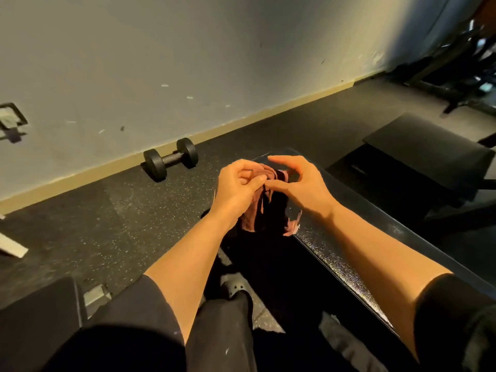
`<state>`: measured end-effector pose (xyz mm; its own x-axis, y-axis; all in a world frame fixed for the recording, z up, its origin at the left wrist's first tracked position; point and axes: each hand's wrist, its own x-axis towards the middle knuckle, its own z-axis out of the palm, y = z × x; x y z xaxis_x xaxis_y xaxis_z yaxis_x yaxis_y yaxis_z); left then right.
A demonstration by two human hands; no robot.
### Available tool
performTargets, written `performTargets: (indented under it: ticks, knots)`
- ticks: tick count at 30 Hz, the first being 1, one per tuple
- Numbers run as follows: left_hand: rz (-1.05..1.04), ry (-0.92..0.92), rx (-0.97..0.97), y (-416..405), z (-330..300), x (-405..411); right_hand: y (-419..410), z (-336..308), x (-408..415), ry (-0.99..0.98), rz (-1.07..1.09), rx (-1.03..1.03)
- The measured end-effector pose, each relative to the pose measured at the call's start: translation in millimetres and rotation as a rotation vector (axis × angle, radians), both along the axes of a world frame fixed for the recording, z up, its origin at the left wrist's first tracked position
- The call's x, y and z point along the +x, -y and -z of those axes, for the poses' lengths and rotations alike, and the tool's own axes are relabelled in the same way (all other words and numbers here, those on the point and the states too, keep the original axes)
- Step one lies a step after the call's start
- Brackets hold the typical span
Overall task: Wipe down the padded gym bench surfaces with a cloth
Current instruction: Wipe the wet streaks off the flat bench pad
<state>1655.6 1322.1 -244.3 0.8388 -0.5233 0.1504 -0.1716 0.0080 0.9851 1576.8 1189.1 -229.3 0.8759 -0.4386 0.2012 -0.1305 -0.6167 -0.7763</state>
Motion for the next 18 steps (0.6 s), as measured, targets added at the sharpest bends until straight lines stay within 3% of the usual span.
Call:
performTargets:
  ticks: [7, 11, 15, 18]
  knots:
    - [-0.035, -0.007, -0.101, -27, -38, -19, -14, -37, -28, 0.072, 0.131, -0.209]
    - [-0.176, 0.139, -0.057, -40, -56, -12, -16, -51, -55, 0.193, 0.205, -0.061]
    - [-0.071, 0.266, 0.126, -33, -74, -18, -28, -62, -70, 0.103, 0.165, -0.146]
    - [-0.02, 0.265, 0.141, -24, -85, -31, -35, -73, -81, -0.042, 0.083, -0.124]
